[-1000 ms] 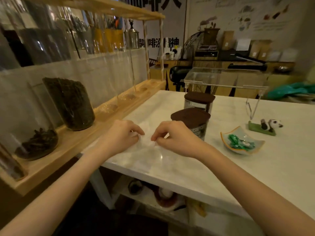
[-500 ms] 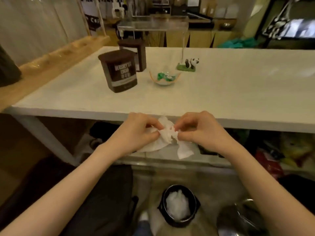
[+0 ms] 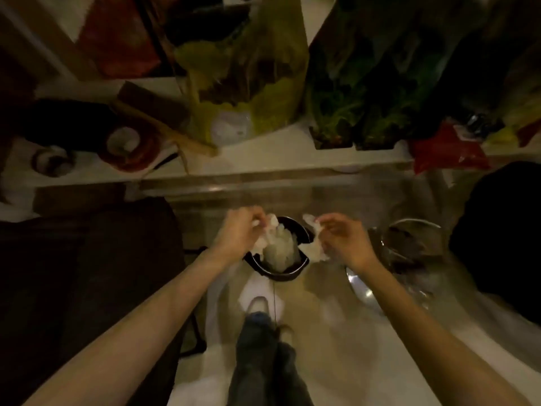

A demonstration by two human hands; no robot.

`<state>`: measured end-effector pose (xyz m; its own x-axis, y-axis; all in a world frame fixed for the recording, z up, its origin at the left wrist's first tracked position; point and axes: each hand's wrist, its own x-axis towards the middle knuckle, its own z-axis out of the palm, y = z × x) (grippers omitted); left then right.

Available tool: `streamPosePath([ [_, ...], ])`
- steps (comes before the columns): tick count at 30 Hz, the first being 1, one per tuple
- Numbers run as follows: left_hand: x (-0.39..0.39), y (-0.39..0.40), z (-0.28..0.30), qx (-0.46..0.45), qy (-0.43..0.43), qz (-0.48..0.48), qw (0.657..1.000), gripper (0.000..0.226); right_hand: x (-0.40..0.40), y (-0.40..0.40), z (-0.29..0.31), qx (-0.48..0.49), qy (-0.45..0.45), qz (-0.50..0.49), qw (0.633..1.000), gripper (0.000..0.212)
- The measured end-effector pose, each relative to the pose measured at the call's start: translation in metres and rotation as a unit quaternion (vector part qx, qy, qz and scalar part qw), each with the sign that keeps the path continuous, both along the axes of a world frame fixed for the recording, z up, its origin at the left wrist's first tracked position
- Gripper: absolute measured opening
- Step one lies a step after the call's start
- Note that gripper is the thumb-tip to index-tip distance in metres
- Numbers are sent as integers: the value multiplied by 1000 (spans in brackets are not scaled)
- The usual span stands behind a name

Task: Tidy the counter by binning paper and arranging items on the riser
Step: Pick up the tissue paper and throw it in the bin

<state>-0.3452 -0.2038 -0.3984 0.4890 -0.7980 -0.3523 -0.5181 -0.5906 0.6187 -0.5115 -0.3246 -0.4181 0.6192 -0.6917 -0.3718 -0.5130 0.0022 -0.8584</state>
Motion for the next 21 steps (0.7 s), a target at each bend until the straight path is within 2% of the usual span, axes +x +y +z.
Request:
streamPosePath([
  [4,-6,-5,-100,38,26,27,999,18,-4,0,-104,24,72,-36,996,17],
  [9,-12,-7,-219,78,62,21,995,31,9,5,-223,65,109,-65,990,16],
  [12,-12,-14,-284,95,72,1,993,39,22,9,-286,83,145,-37,985,21],
  [16,-13,-28,-349,122,83,-8,989,40,34,10,-351,78,179,-13,981,28],
  [21,-11,-38,-397,160,122,-3,980,42,45,6,-399,104,217,27,970,22],
])
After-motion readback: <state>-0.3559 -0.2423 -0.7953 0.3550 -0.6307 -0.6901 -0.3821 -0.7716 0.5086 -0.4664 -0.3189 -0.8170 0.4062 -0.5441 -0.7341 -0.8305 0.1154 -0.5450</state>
